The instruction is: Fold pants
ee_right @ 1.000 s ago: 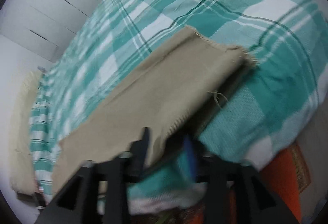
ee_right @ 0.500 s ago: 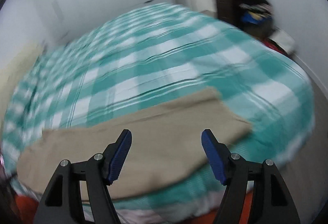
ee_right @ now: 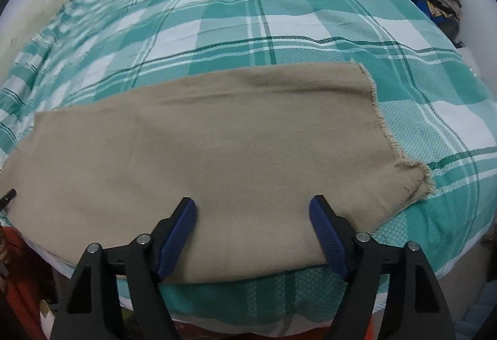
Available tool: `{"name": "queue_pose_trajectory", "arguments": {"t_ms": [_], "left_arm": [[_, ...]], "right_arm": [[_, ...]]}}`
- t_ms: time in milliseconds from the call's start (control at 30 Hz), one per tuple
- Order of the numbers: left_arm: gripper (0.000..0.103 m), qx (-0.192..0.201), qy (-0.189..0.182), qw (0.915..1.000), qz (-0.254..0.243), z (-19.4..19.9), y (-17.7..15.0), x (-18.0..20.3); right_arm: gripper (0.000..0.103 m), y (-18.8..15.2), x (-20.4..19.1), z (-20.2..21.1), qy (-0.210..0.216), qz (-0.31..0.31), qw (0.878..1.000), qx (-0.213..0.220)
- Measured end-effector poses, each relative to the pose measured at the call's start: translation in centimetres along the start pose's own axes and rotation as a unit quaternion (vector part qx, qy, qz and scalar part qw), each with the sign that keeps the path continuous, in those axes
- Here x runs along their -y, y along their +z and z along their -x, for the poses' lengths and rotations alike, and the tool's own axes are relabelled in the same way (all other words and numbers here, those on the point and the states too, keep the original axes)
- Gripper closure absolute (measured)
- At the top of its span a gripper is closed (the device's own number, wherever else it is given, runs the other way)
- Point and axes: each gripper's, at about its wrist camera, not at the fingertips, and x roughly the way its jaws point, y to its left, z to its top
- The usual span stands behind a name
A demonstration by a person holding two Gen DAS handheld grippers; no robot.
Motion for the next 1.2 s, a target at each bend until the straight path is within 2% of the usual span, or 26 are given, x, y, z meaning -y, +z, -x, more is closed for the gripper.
{"name": "queue_pose_trajectory", "arguments": {"t_ms": [200, 433, 767, 1200], "left_arm": [[0.007, 0.003, 0.016, 0.9996, -0.024, -0.3, -0.3, 0.8], [0.005, 0.001, 0.02, 0.9993, -0.03, -0.4, -0.4, 0.9], [0.003, 0.002, 0.03, 0.9988, -0.039, -0.7, -0.5, 1.3], [0.002, 0.003, 0.032, 0.9985, -0.044, -0.9, -0.4, 1.4]], "right_arm": [[0.026, -0.1, 0.6, 0.6, 0.02, -0.034, 0.999, 0.03], [0.026, -0.2, 0.3, 1.2, 0.005, -0.029, 0.998, 0.049], [0.026, -0.7, 0.9, 3.4, -0.026, -0.046, 0.993, 0.105], [0.026, -0.8, 1.2, 4.1, -0.03, -0.055, 0.99, 0.124]]}}
